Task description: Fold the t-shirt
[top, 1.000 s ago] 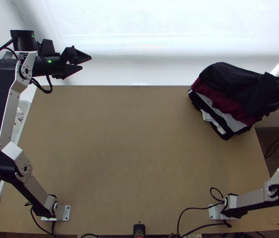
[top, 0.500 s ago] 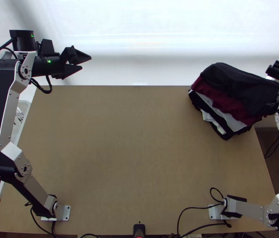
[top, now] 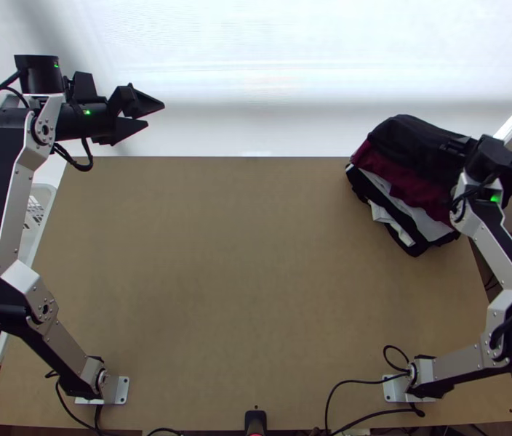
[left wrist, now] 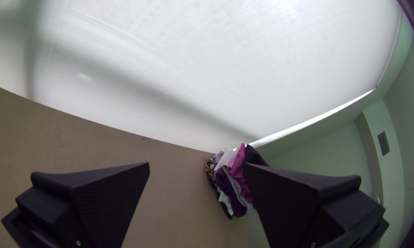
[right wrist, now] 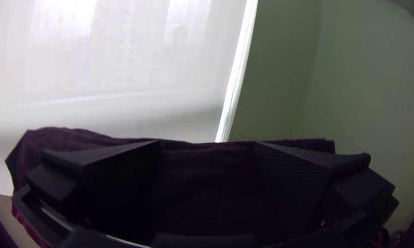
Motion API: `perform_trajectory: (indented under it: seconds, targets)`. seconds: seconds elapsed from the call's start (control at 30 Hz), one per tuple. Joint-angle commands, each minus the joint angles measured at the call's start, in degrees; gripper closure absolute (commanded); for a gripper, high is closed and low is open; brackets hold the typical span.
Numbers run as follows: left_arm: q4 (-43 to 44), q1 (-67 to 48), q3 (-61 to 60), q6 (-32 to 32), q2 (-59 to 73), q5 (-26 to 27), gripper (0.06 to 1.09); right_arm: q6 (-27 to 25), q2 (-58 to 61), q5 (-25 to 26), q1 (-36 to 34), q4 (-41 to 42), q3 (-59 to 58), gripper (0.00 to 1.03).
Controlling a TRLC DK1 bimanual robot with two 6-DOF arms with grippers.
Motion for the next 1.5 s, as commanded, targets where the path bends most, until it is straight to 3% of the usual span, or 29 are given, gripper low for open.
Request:
perform_trajectory:
  seconds: [0.0,0.27,0.63,0.8,0.9,1.03,1.33,1.47]
  targets:
    - [-0.4,0.4,1.6,-0.8,-2.3,-0.2,0.10,2.8,2.5,1.0,-0.5,1.5,-2.2,0.10]
    - [-0.4,0.3,1.6,-0.9,-2.0,-0.2,0.10,3.9,3.1,1.0,-1.4,1.4,-5.9,0.10]
    - [-0.3,0.3,1.6,-0.9,-2.3,-0.2,0.10,3.0,-1.1,0.9,-3.5,-2.1,3.8,0.10]
    - [-0.4,0.3,1.6,-0.9,-2.8,-0.2,0.10,7.4,1.0,1.2,-6.2,-2.8,3.1,0.10]
    - [-0.7,0.4,1.6,-0.9,-3.1,-0.2,0.10,12.4,2.0,1.2,-7.0,-7.4,3.2,0.10]
    - [-0.7,0.5,1.6,-1.0,-3.3,-0.2,0.10,15.5,3.2,1.1,-6.8,-12.0,3.2,0.10]
    - [-0.6,1.0,1.6,-1.0,-3.7,-0.2,0.10,15.1,2.9,1.3,-6.5,-13.1,9.1,0.10]
    - [-0.6,1.1,1.6,-1.0,-4.0,-0.1,0.10,10.6,2.5,2.0,-3.4,-9.5,13.2,0.10]
